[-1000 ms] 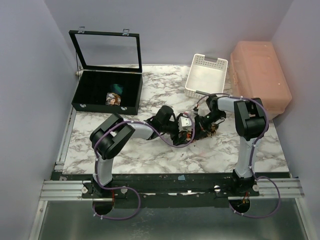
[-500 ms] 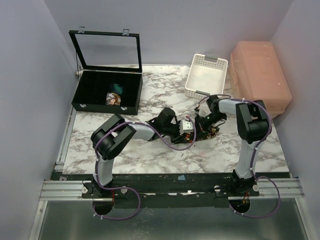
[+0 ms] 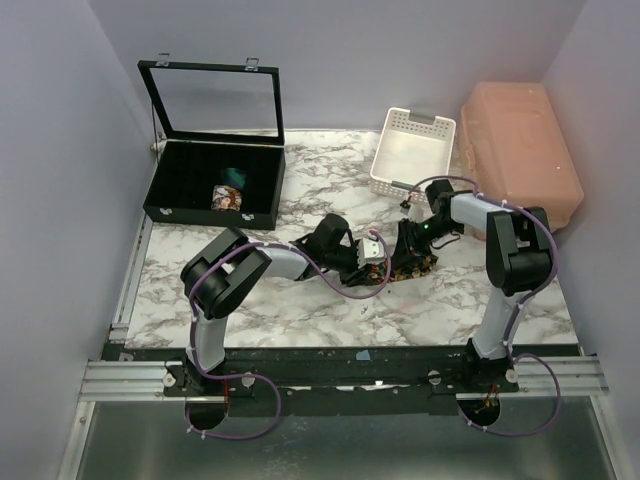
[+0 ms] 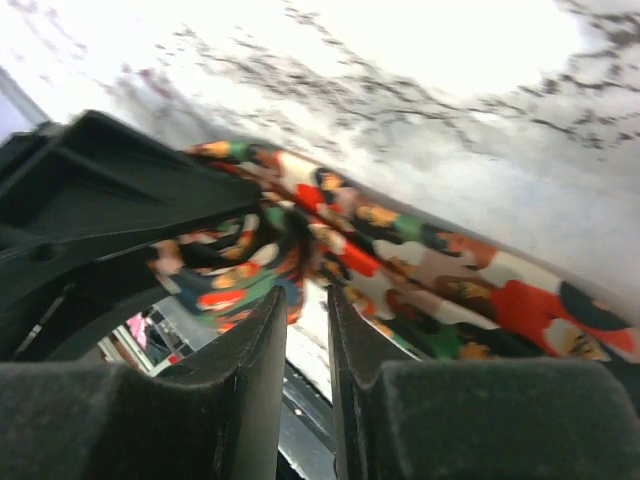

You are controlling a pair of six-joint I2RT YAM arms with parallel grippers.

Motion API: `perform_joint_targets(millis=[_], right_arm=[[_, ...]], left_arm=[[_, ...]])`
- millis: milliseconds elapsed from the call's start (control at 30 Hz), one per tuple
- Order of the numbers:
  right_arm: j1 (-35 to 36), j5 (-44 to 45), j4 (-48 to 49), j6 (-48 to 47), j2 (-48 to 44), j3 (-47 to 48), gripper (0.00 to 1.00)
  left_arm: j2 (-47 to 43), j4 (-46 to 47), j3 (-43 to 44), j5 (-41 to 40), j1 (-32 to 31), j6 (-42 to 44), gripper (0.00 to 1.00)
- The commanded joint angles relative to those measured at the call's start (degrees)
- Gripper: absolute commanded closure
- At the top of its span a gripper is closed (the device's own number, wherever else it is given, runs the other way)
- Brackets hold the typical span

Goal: Roll the ties
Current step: Roll the tie at the center of the board.

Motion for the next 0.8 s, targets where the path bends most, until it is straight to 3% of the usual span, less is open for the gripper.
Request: perform_joint_targets(millis=[0,267,767], right_arm=[[0.29,10.15,1.94,-2.37,3.26,-2.17,0.75],[0.21,17.62,2.5,-3.0,6.26,-2.24,0.76],[0.25,15.3,2.33,-2.01,1.7,-6.28,0.76]], left_arm=[[-0.25,-6.84,-0.56,-0.11,0.56,-1.55,0.88],[-2.87,-8.73,-0.9,-2.47,1.86,-3.63,0.8],[1.86,-16.43,2.75,-5.74,2.63,-4.52,0.71]])
